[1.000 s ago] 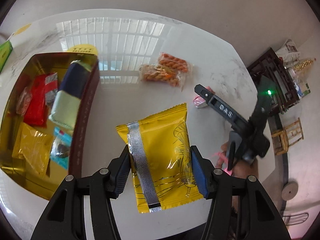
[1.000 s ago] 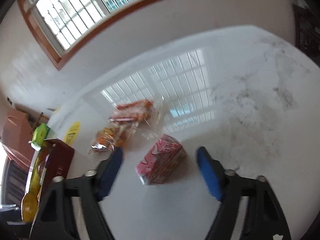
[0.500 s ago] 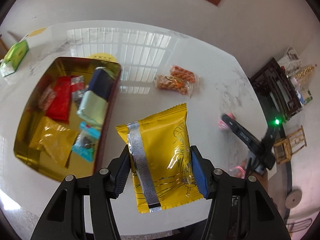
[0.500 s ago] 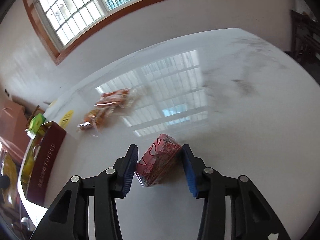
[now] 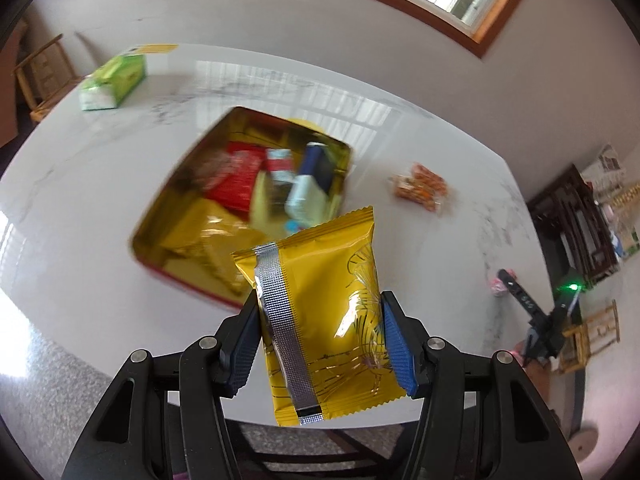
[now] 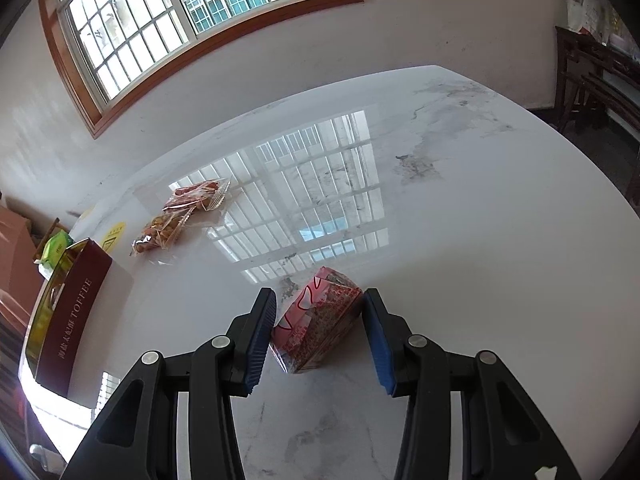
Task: Organize snacks
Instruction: 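Lift the yellow bag with the left gripper while the right gripper grasps the pink-wrapped box, then lower the yellow bag into the tin and open the left gripper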
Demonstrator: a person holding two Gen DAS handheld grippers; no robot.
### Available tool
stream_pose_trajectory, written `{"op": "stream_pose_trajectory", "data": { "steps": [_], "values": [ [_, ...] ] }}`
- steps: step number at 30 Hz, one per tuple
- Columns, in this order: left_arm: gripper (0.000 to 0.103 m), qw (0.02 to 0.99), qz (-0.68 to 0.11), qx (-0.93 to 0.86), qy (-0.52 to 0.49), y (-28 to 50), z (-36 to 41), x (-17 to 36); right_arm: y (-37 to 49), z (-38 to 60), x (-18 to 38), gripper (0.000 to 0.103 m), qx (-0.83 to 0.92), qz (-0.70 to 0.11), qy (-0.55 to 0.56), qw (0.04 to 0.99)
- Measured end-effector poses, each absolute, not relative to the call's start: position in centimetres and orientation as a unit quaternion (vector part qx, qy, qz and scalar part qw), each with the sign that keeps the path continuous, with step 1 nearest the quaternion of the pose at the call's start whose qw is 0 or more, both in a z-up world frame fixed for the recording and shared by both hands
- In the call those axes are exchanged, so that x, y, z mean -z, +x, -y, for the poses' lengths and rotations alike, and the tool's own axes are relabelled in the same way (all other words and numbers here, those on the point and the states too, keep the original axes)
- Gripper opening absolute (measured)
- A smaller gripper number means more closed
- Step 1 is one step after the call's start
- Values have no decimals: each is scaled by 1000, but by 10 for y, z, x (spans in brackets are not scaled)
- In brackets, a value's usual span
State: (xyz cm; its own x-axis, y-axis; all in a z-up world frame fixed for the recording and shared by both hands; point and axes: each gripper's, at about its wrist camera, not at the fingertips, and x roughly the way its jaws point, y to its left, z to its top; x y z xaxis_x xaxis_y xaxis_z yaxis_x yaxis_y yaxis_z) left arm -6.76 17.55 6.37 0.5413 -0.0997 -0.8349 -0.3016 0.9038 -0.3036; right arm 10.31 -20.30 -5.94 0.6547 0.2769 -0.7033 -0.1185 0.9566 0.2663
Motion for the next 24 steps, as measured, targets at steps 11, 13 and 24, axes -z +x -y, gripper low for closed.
{"op": "stream_pose_trajectory", "data": {
  "steps": [11, 13, 24],
  "values": [
    [57, 853, -470, -99, -202, -60, -220, -50, 101, 208, 60, 41, -91, -402, 100, 906],
    [57, 857, -467, -96, -194, -48, -223, -47, 101, 209, 59, 41, -88, -402, 100, 906],
    [57, 860, -478, -93, -151, 20, -219, -12, 105, 219, 60, 41, -74, -404, 105, 906]
  ]
}}
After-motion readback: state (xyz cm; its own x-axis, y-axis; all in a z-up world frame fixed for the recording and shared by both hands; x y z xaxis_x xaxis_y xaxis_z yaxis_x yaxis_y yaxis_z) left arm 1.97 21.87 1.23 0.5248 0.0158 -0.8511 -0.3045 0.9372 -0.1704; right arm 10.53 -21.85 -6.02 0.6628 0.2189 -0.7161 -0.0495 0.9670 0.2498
